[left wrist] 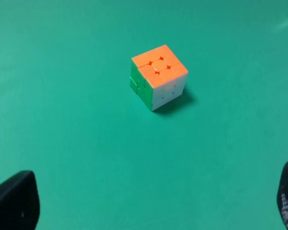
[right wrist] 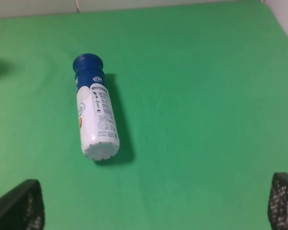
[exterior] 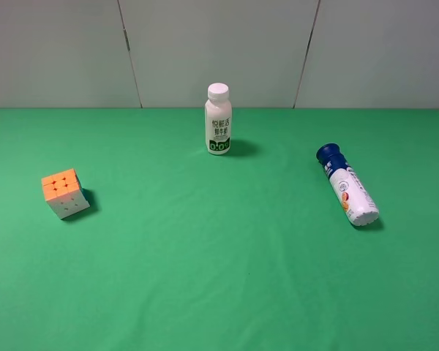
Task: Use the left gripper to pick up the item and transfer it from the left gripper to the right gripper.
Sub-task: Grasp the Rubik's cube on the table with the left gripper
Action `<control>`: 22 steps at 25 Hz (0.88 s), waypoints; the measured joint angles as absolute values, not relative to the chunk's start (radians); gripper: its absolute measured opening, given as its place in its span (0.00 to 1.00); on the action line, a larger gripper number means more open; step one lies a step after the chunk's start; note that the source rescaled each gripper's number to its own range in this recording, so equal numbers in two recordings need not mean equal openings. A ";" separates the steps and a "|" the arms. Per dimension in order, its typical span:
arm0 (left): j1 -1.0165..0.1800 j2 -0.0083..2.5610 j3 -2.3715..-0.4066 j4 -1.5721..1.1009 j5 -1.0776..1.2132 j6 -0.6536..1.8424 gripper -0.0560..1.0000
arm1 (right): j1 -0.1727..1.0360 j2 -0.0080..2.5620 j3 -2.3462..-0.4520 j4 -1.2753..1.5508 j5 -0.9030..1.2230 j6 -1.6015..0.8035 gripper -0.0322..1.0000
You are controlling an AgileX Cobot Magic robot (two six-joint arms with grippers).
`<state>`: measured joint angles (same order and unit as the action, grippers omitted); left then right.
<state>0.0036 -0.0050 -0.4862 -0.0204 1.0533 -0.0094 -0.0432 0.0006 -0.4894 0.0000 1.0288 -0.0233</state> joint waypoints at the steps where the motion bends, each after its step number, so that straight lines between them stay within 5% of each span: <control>1: 0.004 -0.005 -0.486 -0.020 1.053 -0.009 1.00 | -0.043 0.001 -0.489 0.000 1.029 -0.023 1.00; 22: 0.004 -0.005 -0.486 -0.020 1.053 -0.009 1.00 | -0.043 0.001 -0.489 0.000 1.028 -0.023 1.00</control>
